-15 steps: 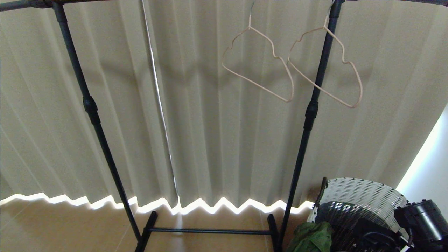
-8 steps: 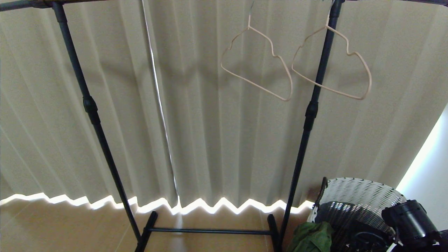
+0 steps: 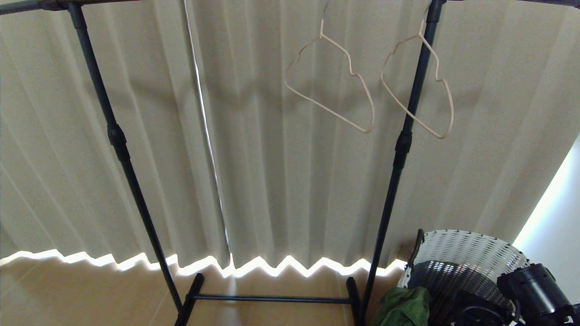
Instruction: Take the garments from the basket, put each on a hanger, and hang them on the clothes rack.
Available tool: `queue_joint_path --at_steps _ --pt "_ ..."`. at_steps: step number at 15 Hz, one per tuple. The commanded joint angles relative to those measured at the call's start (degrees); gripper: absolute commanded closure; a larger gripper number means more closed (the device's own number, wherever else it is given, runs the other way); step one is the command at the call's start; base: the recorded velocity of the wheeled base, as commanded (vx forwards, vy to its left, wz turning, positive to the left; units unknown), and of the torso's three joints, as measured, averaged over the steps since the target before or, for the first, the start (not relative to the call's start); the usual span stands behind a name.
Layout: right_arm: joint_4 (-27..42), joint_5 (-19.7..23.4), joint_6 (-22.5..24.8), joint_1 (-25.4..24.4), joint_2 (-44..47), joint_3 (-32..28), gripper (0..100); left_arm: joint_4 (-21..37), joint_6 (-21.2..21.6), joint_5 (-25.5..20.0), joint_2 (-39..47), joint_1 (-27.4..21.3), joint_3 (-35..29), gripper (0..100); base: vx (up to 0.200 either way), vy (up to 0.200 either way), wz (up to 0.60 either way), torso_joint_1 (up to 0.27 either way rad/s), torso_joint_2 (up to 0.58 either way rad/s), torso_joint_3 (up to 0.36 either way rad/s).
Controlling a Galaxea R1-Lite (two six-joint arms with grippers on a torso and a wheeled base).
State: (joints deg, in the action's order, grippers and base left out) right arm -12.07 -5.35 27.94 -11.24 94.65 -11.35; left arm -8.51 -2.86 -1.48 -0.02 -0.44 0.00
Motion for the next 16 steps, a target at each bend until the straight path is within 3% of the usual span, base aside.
queue_joint_path --at_steps 1,5,6,12,15,16 --pt "-1.1 0.0 0.1 0.3 2.2 -0.8 0 0.0 0.0 0.0 0.0 0.0 0.0 100 0.0 0.0 0.0 0.0 0.0 0.0" --pt "-10.5 -0.1 0.2 0.5 7.9 0.9 0 0.0 0.0 0.1 0.0 0.0 0.0 100 0.0 0.0 0.0 0.0 0.0 0.0" --pt "-10.6 -0.1 0.2 0.5 8.2 0.8 100 0.0 0.0 0.1 0.0 0.0 0.0 100 0.0 0.0 0.0 0.0 0.0 0.0" --pt "-10.8 -0.3 0.1 1.0 5.6 0.7 100 0.0 0.0 0.1 0.0 0.0 0.0 100 0.0 0.0 0.0 0.0 0.0 0.0" --pt "-10.7 0.0 0.0 2.9 -4.3 0.8 100 0.0 0.0 0.5 0.0 0.0 0.0 100 0.0 0.0 0.0 0.0 0.0 0.0" --pt "-9.6 0.1 0.1 3.7 -13.8 0.5 100 0.0 0.0 0.4 0.0 0.0 0.0 100 0.0 0.0 0.0 0.0 0.0 0.0"
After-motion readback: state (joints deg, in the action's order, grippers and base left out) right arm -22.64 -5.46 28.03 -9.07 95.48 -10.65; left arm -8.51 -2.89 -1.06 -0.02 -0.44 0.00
